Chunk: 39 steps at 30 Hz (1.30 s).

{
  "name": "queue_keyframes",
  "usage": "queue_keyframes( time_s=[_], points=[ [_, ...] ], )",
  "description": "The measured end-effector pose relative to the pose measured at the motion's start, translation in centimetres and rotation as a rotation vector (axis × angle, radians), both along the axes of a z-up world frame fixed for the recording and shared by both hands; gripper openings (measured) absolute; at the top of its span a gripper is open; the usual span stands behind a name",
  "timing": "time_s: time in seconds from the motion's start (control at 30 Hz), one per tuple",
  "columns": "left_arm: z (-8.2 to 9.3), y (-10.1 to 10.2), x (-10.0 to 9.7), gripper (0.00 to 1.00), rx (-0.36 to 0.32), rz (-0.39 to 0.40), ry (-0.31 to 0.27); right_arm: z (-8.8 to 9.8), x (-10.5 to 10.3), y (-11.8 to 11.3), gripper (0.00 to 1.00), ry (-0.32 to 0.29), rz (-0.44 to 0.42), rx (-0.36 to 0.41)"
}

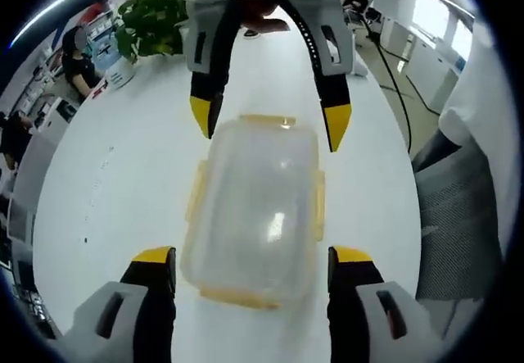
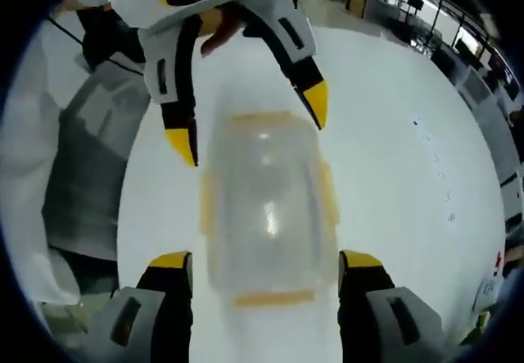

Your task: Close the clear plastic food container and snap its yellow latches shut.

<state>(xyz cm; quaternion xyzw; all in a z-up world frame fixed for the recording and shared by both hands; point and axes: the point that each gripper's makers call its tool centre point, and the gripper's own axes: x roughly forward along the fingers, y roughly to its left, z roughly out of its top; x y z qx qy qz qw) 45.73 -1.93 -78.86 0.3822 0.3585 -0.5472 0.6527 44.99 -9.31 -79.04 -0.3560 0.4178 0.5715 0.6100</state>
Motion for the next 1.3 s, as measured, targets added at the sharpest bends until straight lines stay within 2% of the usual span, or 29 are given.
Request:
queue_keyframes(
  time_s=[0.37,0.77,1.3],
  points=[
    [-1.1,0.3,0.4,0.78,0.031,-0.023,0.002,-0.9,0.2,-0.1,0.74,-0.039,0.01,-0.028],
    [-2.3,0.2,0.2,0.79,0.058,-0.054,0.018,-1.6,0.4,0.0,0.74,-0.046,-0.005,-0.037],
    [-2.5,0.2,0.2,0.79,0.062,-0.065,0.021,-1.6,0.3,0.0,0.73,-0.042,-0.006,-0.026]
  ],
)
